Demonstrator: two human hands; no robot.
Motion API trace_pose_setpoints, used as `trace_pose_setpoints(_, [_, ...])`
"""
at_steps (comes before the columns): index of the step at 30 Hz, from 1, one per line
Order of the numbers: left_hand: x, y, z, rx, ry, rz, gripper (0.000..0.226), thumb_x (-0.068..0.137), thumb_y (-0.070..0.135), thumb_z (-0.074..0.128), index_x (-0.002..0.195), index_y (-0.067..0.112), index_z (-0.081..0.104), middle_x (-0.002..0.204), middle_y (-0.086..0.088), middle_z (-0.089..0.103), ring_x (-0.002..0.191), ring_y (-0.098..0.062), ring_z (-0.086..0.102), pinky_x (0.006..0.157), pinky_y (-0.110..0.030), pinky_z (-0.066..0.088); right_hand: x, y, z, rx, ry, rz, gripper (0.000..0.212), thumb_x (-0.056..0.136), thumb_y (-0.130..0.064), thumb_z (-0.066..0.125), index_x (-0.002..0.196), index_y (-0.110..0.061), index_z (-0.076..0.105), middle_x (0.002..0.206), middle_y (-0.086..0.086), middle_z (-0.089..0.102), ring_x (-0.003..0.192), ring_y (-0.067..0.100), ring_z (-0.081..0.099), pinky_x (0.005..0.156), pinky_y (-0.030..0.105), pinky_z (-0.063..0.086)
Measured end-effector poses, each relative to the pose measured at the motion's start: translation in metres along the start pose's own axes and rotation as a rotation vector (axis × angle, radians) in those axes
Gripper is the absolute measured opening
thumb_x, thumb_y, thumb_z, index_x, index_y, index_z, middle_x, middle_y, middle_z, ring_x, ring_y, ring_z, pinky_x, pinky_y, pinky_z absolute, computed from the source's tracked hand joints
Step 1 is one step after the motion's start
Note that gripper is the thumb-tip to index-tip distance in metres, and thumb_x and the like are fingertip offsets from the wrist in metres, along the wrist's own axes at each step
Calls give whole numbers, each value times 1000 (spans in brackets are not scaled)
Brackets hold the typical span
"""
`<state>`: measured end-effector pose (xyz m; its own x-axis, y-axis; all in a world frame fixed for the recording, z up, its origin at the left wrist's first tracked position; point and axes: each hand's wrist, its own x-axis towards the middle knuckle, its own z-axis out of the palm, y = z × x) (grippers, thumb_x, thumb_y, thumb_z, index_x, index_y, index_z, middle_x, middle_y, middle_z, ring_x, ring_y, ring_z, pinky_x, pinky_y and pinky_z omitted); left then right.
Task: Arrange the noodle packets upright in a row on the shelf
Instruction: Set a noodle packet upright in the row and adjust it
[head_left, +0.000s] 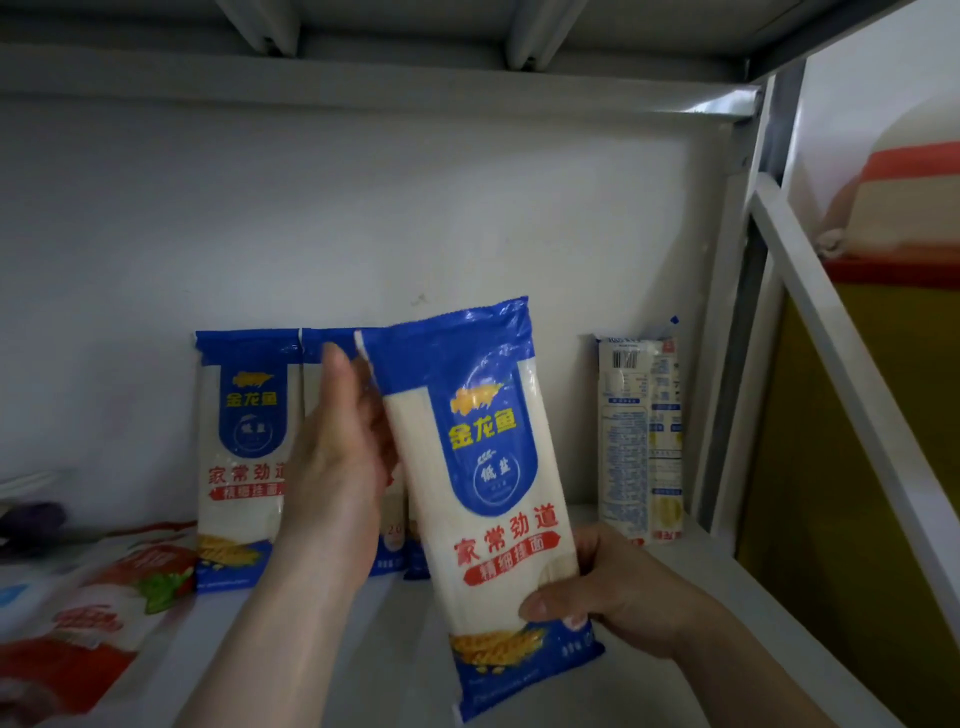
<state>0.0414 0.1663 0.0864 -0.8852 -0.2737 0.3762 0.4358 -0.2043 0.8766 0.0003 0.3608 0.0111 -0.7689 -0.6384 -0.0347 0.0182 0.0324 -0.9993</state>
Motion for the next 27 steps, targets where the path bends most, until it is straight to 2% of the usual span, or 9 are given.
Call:
trace_pose_setpoints(3, [-4,-12,0,161,-92,-54,39,75,59,60,101,31,66,101,5,75,89,-8,72,79,-31,57,3,-2,1,58,65,-55,36,57,-4,81,92,-11,78,105,15,73,99,28,70,80,34,57])
trace_pose_setpoints(5, [-12,-19,2,190,-173,-41,49,63,49,70,107,29,64,101,7,75,89,-8,72,73,-24,59,2,-3,-1,68,112,-67,35,58,1,84,91,-9,77,104,16,73,96,29,71,79,35,58])
trace_pose_setpoints(8, [-14,-15,3,154,-164,15,52,61,40,69,112,33,63,105,12,73,95,-5,70,80,-28,55,-4,-6,-4,51,142,-34,30,65,6,75,91,-8,74,103,16,74,96,30,71,77,36,59])
trace_pose_setpoints(11, [-7,-4,0,86,-81,85,44,70,35,66,113,28,66,106,11,73,97,-3,68,77,-21,53,-7,-5,-8,-3,114,35,30,72,10,71,97,-7,71,106,14,73,100,29,70,85,40,57])
trace_pose_setpoints(15, [-3,1,-3,40,44,161,6,84,19,65,85,19,71,87,6,74,82,-5,68,69,-19,54,-6,-5,-4,-27,21,82,33,66,1,78,96,-13,75,114,15,70,110,30,65,98,47,50])
trace_pose_setpoints(19, [-2,-4,-5,-45,186,138,18,82,26,67,65,22,67,80,-2,67,81,-21,60,75,-37,47,-5,-5,-1,-46,-23,69,32,75,9,70,92,-17,76,113,12,71,109,27,66,96,42,52])
trace_pose_setpoints(22, [-1,-6,-4,-149,111,49,27,79,50,56,84,29,72,93,7,75,87,-10,71,79,-32,52,-4,-3,1,-13,-9,65,31,75,11,69,90,-16,77,110,12,72,105,26,68,87,35,56])
trace_pose_setpoints(24, [1,-10,-5,-37,25,-19,42,72,63,51,96,33,67,102,6,74,86,-3,71,78,-29,53,-2,0,1,31,27,40,28,70,8,73,89,-12,78,107,14,73,100,27,70,79,31,56])
trace_pose_setpoints(27, [-3,-23,-9,320,-174,-162,40,66,56,72,99,36,61,102,2,72,74,1,70,70,-25,58,1,3,0,136,148,-12,28,62,10,75,84,-6,78,99,19,74,89,28,72,71,33,58])
